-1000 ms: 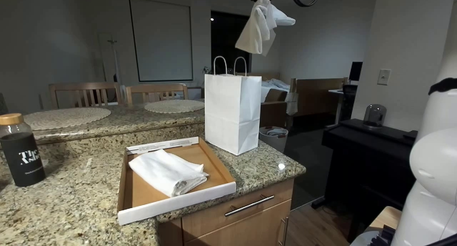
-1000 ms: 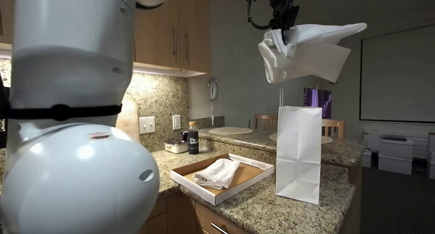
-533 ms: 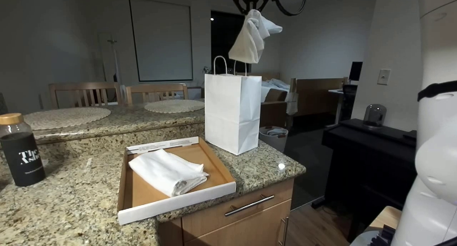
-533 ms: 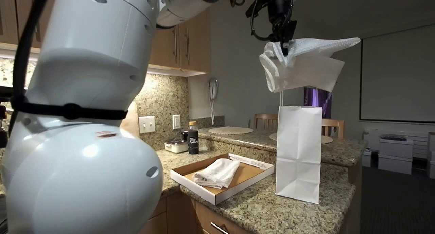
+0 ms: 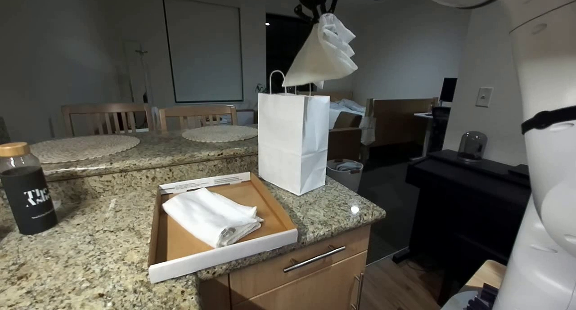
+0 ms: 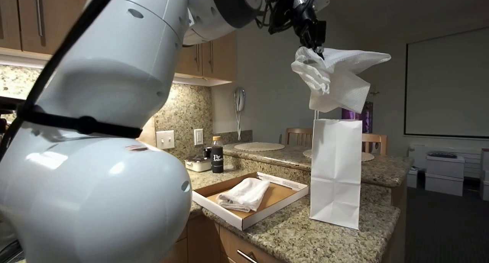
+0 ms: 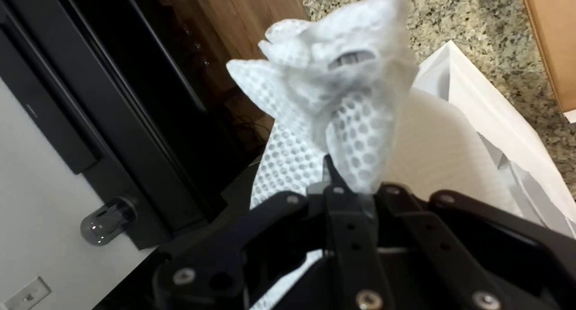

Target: Put the towel in the bag

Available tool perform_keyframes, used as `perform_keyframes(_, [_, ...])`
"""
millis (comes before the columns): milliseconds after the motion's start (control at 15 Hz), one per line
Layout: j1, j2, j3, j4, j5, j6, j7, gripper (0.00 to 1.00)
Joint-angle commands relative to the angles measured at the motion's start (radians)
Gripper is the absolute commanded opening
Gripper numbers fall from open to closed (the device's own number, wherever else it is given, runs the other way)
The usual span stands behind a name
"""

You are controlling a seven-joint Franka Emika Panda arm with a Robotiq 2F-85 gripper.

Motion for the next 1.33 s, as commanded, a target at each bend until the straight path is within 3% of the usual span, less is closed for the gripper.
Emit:
perform_keyframes(0, [0.013, 0.035, -0.012, 0.119, -0.051, -0.050, -0.026, 0.07])
perform_keyframes(467, [0.015, 0.034, -0.008, 0.244, -0.024, -0.126, -0.041, 0.07])
perform_keyframes(1267, [0.033, 0.057, -0.007, 0.260, -0.057, -0.210, -0.183, 0.07])
